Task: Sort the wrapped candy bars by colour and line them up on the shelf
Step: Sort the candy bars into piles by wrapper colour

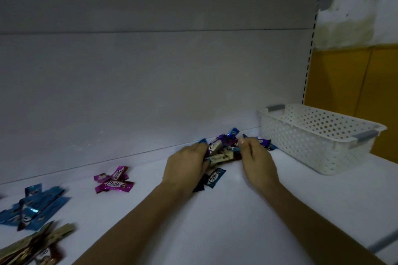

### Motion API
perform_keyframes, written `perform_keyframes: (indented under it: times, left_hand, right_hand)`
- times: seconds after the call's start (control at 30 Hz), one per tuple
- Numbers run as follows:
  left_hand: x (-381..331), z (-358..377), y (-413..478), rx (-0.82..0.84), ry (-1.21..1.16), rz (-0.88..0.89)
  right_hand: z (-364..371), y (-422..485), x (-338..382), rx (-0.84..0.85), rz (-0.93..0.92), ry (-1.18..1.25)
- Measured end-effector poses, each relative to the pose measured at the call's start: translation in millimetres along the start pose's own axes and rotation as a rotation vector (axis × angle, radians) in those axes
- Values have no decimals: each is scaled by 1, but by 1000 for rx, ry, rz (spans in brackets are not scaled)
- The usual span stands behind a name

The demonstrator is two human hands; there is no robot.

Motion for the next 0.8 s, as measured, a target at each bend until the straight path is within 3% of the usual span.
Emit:
perform_keyframes:
  times: [0.27,0.53,0.63,0.8]
  left_hand:
    - [32,-17,-40,-31,-267,-247]
    - [45,-1,-54,18,-289,-322]
    - [46,3,-55,29,-291,-316]
    - [50,7,-53,17,-318,-314]
  right_hand:
    - [1,-2,1,36,4,-4]
    - [6,39,12,111,-73,-362]
    - [13,70,16,152,19,-417]
    - [36,105,8,85,331,-249]
Point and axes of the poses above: each hand's wrist, its own y-axis towards the middle knuckle, its own z-axis out of the palm, x = y × z, the point moved 1 cm from there along y, towards the middle knuckle, and after that the axes turned 2 degrees about x, right-handed, at the moved point
